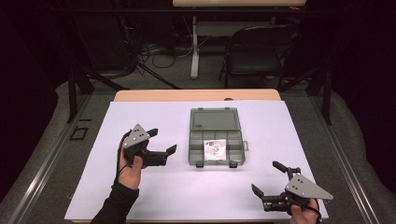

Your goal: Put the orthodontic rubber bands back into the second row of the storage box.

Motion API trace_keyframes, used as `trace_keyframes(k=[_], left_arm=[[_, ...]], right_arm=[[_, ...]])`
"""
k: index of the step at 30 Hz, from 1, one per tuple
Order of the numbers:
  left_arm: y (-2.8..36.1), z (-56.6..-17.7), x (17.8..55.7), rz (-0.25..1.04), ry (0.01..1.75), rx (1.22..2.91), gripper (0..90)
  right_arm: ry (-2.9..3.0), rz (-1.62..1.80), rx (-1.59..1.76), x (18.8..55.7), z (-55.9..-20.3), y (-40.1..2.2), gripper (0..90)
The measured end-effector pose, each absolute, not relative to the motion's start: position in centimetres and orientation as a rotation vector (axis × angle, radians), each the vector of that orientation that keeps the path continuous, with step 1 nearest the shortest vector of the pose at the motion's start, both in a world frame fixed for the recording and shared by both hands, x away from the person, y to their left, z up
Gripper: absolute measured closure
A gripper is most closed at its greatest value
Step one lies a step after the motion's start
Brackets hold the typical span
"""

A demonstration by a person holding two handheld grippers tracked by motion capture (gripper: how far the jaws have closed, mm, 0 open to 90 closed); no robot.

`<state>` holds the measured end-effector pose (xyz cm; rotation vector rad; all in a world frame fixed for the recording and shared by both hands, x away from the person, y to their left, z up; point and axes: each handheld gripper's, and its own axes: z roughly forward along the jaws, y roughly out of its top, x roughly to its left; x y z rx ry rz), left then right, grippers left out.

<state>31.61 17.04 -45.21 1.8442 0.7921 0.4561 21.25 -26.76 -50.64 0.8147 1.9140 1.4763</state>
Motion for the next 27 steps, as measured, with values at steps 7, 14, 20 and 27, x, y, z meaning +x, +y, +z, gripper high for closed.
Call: trace_keyframes(k=[7,14,20,27], left_arm=[[18.8,-45.8,30.5,0.484,0.810,1.837,9.6],[20.7,-46.3,29.0,0.503,0.838,1.807,9.6],[22.4,-47.0,27.5,0.523,0.852,1.788,9.6],[23.6,-48.0,26.1,0.532,0.857,1.770,9.6]], right_arm=[[1.909,1.480,0.816,21.2,-50.6,-26.8,0.3],[1.919,1.475,0.816,21.2,-50.6,-26.9,0.3],[1.912,1.477,0.814,21.2,-50.6,-26.8,0.3],[1.922,1.476,0.813,21.2,-50.6,-26.8,0.3]])
